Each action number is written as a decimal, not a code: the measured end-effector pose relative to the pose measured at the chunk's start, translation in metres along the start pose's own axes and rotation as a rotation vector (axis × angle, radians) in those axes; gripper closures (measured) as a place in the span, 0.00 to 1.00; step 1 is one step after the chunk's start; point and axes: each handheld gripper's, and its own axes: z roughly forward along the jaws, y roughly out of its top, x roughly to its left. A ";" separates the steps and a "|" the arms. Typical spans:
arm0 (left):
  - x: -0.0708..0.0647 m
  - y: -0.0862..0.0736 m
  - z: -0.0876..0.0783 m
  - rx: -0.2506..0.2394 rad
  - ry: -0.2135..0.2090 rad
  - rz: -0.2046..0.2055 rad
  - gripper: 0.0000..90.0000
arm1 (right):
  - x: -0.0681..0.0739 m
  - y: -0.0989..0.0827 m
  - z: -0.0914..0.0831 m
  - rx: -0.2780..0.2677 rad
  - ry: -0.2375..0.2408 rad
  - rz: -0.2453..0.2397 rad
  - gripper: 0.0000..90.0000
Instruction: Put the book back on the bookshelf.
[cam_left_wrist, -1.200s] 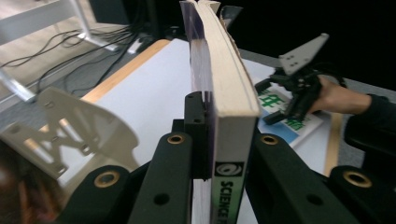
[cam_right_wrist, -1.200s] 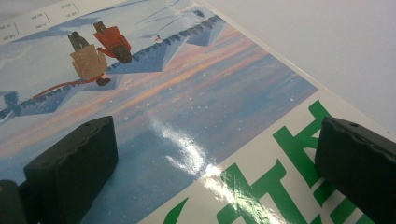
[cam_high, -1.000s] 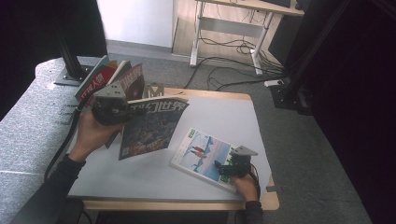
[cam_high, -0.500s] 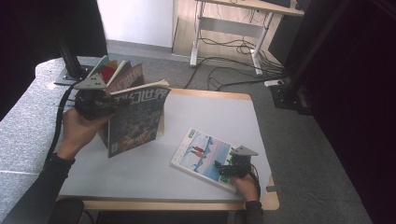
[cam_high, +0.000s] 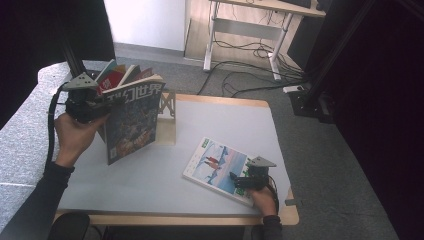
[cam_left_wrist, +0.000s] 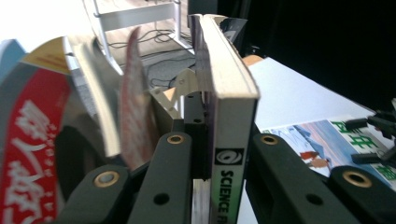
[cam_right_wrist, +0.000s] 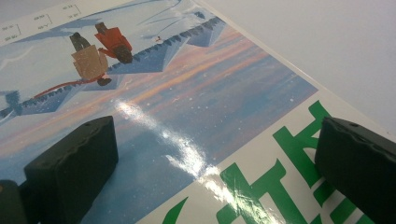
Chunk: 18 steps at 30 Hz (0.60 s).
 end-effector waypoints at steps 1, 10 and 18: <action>0.001 0.000 -0.001 -0.001 0.009 -0.003 0.92 | 0.000 0.000 0.000 0.000 0.000 0.000 0.00; 0.010 -0.001 0.002 0.002 0.082 -0.033 0.92 | 0.000 0.000 0.000 -0.001 0.001 0.000 0.00; 0.012 0.001 0.024 0.009 0.111 -0.041 0.92 | 0.000 0.000 0.000 0.000 0.002 -0.001 0.00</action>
